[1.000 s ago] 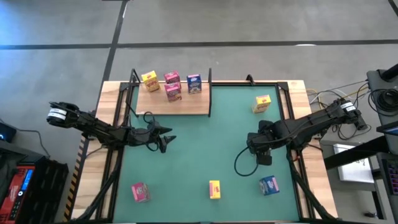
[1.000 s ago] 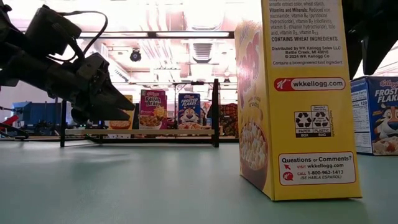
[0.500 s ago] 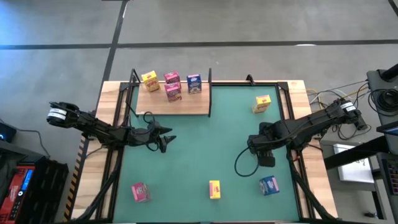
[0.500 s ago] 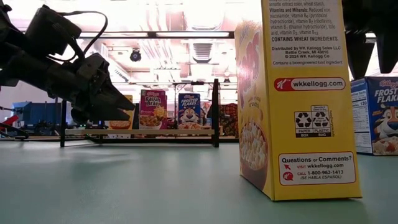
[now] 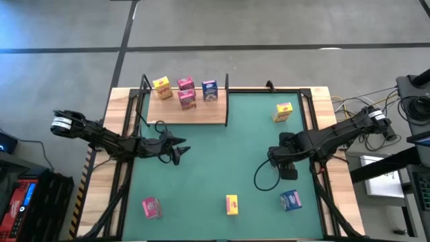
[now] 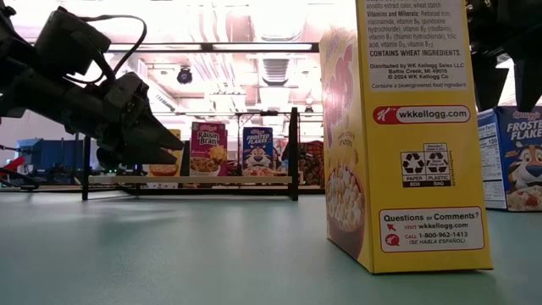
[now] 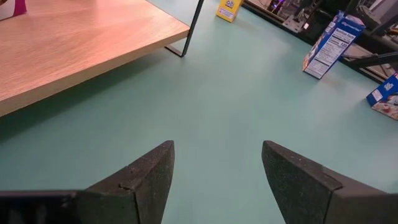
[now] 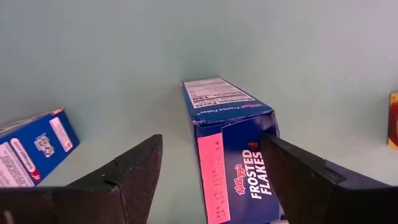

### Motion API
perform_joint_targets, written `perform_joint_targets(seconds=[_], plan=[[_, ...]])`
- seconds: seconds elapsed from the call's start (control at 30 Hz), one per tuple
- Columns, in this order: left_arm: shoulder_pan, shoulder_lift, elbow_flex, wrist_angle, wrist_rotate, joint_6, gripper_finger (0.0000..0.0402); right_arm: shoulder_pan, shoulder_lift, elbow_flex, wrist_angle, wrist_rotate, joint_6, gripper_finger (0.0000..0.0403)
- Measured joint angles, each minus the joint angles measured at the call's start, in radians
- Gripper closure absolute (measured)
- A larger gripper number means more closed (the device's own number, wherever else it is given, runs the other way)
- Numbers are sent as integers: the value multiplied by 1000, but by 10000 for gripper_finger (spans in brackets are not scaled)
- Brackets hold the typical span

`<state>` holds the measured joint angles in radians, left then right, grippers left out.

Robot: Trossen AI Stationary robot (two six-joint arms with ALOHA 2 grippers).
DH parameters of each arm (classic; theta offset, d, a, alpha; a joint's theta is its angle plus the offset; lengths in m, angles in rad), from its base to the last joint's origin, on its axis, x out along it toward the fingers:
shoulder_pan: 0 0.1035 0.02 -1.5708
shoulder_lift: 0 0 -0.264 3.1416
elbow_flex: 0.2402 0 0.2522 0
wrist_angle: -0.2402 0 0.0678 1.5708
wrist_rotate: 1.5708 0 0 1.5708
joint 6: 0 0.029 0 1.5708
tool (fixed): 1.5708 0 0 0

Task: Stack cereal on shelf
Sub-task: Put the top blue cereal box on the shelf aligned with the other blue cereal box

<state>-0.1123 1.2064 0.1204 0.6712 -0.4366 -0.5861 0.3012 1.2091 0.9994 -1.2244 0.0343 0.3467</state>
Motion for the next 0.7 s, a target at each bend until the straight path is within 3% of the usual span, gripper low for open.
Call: perform_joint_targets(seconds=[0.7], plan=[[0,0,-1,0,0,0,174,0,4,10,0,30,2,142]])
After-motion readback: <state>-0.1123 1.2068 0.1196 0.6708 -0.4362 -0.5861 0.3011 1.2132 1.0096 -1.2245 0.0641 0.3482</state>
